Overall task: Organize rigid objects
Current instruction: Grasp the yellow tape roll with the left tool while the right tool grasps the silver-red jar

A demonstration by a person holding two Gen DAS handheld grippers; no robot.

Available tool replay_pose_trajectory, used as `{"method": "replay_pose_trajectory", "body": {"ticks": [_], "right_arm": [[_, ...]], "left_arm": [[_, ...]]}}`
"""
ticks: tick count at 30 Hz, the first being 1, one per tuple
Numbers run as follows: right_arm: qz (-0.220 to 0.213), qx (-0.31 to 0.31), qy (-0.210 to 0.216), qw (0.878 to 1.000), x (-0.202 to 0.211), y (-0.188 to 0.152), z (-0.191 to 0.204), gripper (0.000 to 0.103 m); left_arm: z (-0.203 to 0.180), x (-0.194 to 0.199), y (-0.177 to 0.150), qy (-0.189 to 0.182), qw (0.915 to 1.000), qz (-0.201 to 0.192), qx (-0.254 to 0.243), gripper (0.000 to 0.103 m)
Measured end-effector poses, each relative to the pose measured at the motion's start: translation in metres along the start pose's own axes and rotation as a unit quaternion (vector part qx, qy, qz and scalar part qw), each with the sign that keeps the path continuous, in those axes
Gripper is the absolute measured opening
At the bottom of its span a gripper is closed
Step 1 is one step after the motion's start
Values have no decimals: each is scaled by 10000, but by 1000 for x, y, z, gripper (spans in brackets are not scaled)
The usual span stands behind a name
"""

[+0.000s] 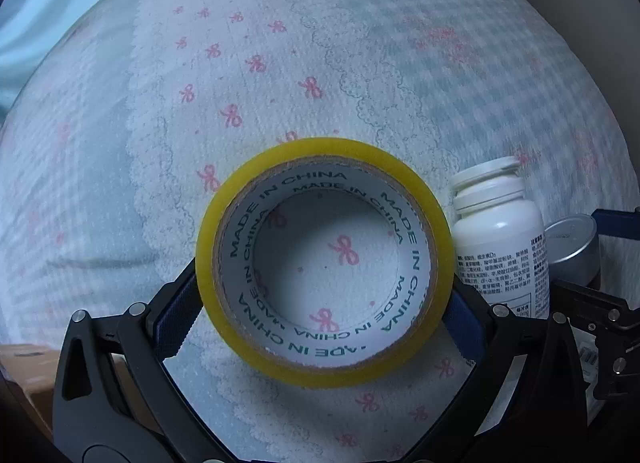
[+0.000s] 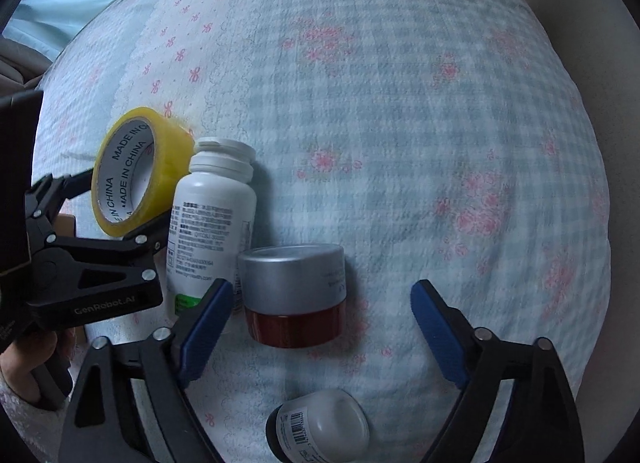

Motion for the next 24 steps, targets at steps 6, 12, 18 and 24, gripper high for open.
{"method": "replay_pose_trajectory", "body": {"ticks": [6,12,18,24], "right_arm": [[248,-248,379,9987,-8,5,0,68],[393,-404,780,9954,-9,8,-7,52],[306,-401,781,9957,-8,5,-3,52],[117,-644,935,9935,5,8,-11,51]], "left_arm": [[3,-3,13,-110,9994,-193,-271,97],[2,-3,15,-159,9992,-271,-232,97],[-1,4,9,-85,9994,-245,-240,97],[-2,38,-7,24,9996,-268,-48,97]]}}
Point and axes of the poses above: each gripper's, at about its wrist camera, not at the fingertips, and x roughly against the way its jaws point, z to its left, y to its top, the point moved 6 cm from there along -x, roughly the way its jaws point, and after that the axes turned 14 degrees about -x, right-handed, at the moved point
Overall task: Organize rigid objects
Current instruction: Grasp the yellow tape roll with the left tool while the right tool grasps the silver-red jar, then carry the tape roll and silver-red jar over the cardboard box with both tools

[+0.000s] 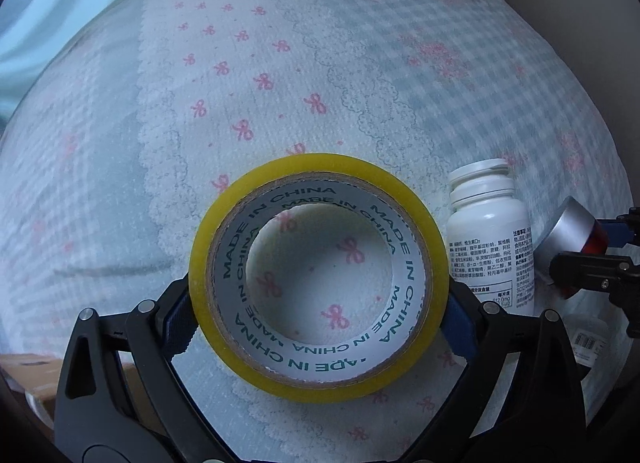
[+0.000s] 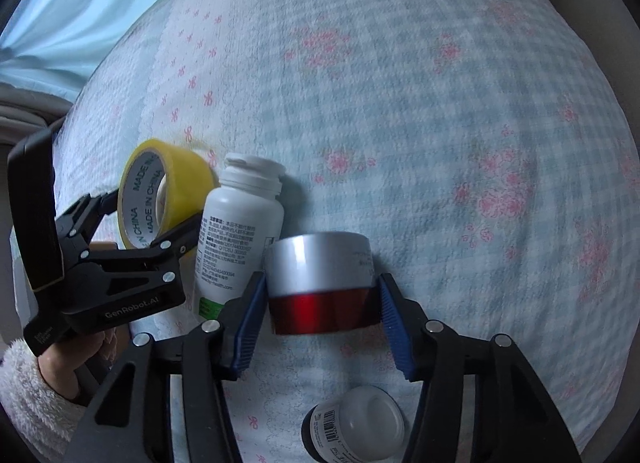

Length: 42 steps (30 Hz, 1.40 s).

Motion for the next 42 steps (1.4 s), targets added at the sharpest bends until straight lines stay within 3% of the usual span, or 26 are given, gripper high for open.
{"method": "replay_pose_trajectory", "body": {"ticks": [11,19,27,31,36,42], "right_arm": [[-384,-261,219,9987,44,-14,-9,50],[-907,-107,430,9949,124,-42,19,50],[-1275,347,808,9879,210,-78,85,50],[-1344,729,1029,9829,237,-100,132,50],[-1309,1109,1244,9773,246,-132,188,50],[-1160,1308,1426,9742,238,-171,253,50]], "left_arm": [[11,56,-14,102,9988,-260,413,97],[17,160,-27,129,9937,-828,740,97],[51,292,-67,285,9813,-1416,1271,97],[77,336,-96,552,9748,-1576,1480,97],[113,372,-147,683,9657,-1650,1886,97],[167,386,-214,726,9575,-1561,2315,97]]}}
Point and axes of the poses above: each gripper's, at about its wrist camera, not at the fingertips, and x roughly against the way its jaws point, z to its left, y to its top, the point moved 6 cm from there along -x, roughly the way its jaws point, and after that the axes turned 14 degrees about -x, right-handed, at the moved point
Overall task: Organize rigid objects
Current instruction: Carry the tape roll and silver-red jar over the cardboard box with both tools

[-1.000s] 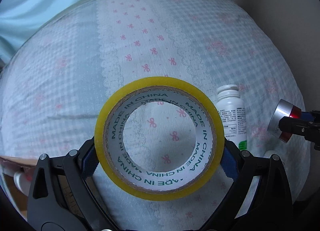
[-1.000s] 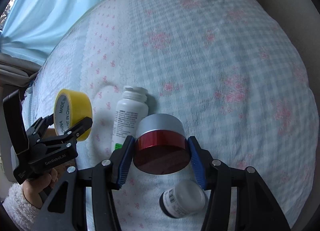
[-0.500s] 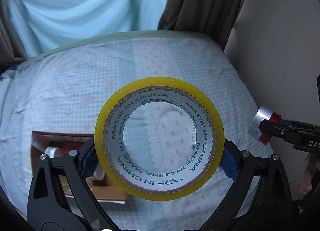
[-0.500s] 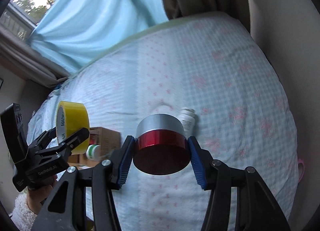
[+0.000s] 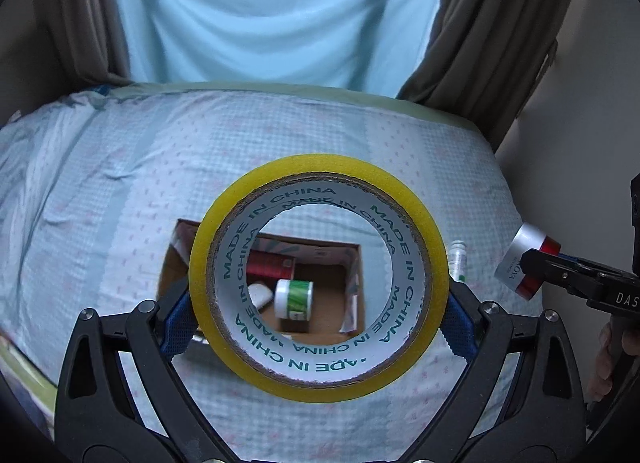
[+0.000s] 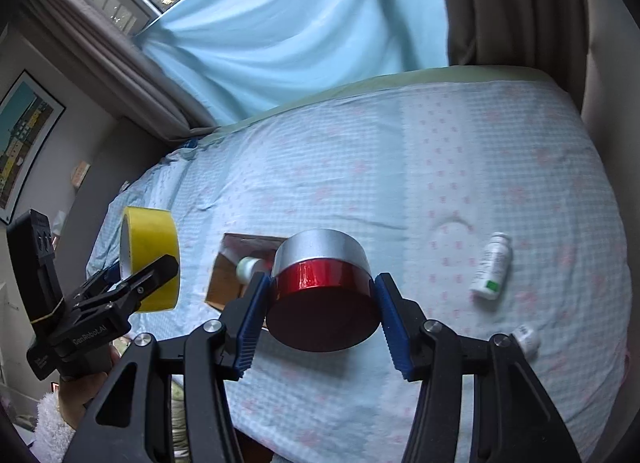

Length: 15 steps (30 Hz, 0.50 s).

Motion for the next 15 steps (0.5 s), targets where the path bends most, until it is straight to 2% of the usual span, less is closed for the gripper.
{"method": "replay_pose_trajectory", "body": {"ticks": [8,15], "right_arm": [[80,-239,-42,9997,-44,-27,64,50],[137,-811,-306,9961,-101,-48,91,50]], "left_arm": [[88,-10,-32,-129,9993,332,-140,97],[139,-56,-60,-453,9939,809,-595,97]]}}
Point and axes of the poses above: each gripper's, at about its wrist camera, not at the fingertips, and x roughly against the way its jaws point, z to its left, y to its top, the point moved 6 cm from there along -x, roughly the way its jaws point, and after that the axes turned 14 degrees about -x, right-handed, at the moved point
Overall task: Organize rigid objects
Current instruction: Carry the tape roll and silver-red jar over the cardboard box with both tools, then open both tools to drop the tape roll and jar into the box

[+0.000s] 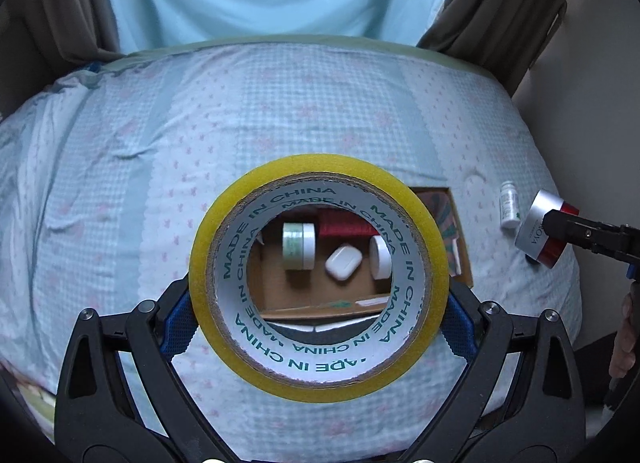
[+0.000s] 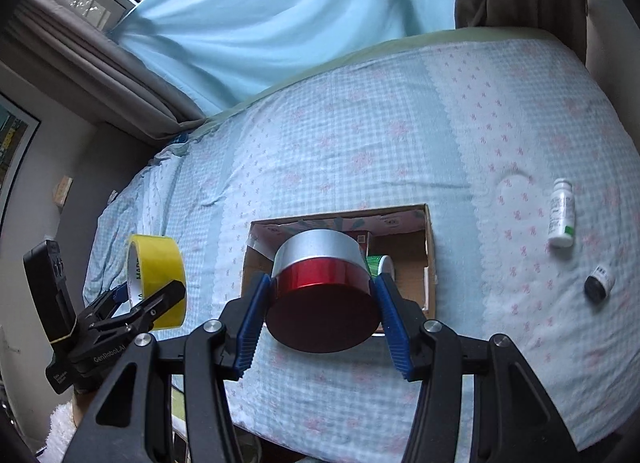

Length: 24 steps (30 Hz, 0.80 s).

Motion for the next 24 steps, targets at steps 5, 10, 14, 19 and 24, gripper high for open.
{"method": "replay_pose_trajectory", "body": {"ticks": [5,10,14,19,24], "right_arm": [[97,-424,-201,9988,-39,-14,0,50],[341,-648,-488,9961,-77,-22,-11,50],[531,-809,-674,9930,-105,-25,-29,50],[603,-766,-1163,9884,-126,-24,-54,50],[734,-375,-1644,9830,-145,-19,-72,50]], "left_arm": [[23,-43,-20,-266,9988,397,-102,97],[23,-80,-32,-430,9964,630,-383,97],[25,-110,-41,-519,9941,875,-384,97],[26,-138,-46,-472,9907,1139,-584,97],[25,-158,-34,-378,9893,1085,-896,97]]}}
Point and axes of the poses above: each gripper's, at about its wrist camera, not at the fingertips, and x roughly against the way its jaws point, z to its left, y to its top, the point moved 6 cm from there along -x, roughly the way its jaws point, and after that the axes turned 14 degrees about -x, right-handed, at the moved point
